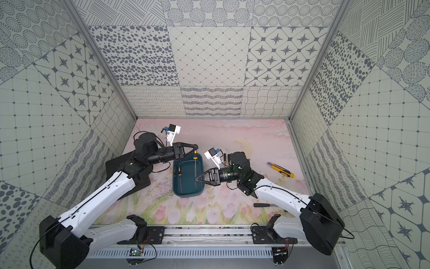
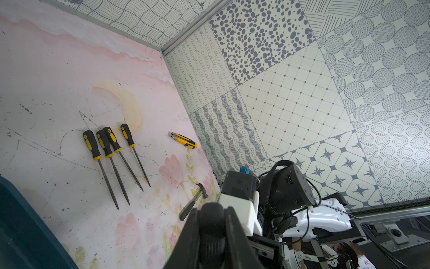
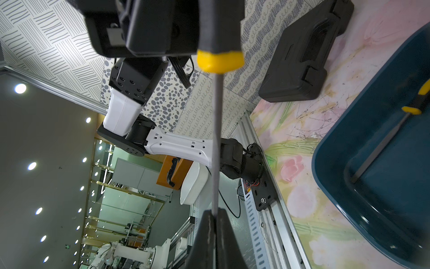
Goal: Take the file tool out of the storage box
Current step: Pick up the file tool from the storage box, then place the file tool at the center of the board.
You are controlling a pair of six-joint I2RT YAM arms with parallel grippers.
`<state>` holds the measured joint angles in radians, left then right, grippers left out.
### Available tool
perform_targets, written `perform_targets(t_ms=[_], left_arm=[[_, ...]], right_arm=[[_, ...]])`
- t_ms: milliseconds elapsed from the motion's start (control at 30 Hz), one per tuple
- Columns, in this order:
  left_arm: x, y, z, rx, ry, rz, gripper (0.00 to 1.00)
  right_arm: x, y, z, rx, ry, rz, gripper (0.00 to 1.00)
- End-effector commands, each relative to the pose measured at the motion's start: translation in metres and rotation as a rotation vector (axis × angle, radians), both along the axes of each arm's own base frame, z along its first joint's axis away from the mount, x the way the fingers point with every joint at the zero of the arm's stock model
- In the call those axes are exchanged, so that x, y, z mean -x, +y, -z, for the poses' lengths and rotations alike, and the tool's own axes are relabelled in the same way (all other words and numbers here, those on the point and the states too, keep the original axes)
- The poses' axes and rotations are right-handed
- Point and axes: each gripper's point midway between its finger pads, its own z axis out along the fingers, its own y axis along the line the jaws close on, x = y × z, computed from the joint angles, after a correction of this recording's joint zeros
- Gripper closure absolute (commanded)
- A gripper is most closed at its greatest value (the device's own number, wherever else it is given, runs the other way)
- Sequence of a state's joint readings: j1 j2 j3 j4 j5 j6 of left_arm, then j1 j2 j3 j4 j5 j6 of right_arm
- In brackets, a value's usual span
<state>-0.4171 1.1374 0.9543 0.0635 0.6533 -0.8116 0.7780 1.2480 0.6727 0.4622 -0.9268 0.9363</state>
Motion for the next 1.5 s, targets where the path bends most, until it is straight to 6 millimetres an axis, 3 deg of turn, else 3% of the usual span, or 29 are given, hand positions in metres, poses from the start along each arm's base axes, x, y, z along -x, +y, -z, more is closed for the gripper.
perform_targets(t_ms=[0,233,300,367,500,667,800,900,1167,1467], left_arm=[[-0.012,0.005,-0.018,0.013,-0.113,-0.048,0.9],[-0.011,0.006,-0.026,0.021,-0.136,-0.052,0.69],[-0.01,0.007,-0.03,0.018,-0.147,-0.055,0.56],[-0.009,0.008,-0.036,0.01,-0.161,-0.059,0.34],[-0.01,0.013,-0.04,-0.033,-0.165,-0.085,0.03],[-0.021,0.03,-0.018,-0.207,-0.068,-0.182,0.01],[-0.027,0.045,0.013,-0.342,0.04,-0.242,0.01],[-0.027,0.055,0.049,-0.459,0.154,-0.269,0.01],[-0.024,0.074,0.119,-0.645,0.368,-0.308,0.08],[-0.011,0.084,0.14,-0.697,0.412,-0.325,0.11]], right_arm=[[0.01,0.005,-0.018,-0.06,-0.049,-0.054,1.0],[0.003,0.006,-0.015,-0.022,-0.046,-0.018,1.0],[-0.002,0.005,-0.008,0.02,-0.039,0.015,1.0],[-0.007,0.003,0.002,0.085,-0.041,0.05,1.0],[-0.022,-0.003,0.024,0.228,-0.032,0.147,1.0],[-0.056,-0.029,0.06,0.509,-0.055,0.367,1.0],[-0.081,-0.06,0.092,0.765,-0.082,0.541,1.0],[-0.092,-0.079,0.115,0.942,-0.097,0.608,1.0],[-0.106,-0.081,0.162,1.141,-0.084,0.584,1.0],[-0.122,-0.081,0.199,1.229,-0.025,0.557,1.0]])
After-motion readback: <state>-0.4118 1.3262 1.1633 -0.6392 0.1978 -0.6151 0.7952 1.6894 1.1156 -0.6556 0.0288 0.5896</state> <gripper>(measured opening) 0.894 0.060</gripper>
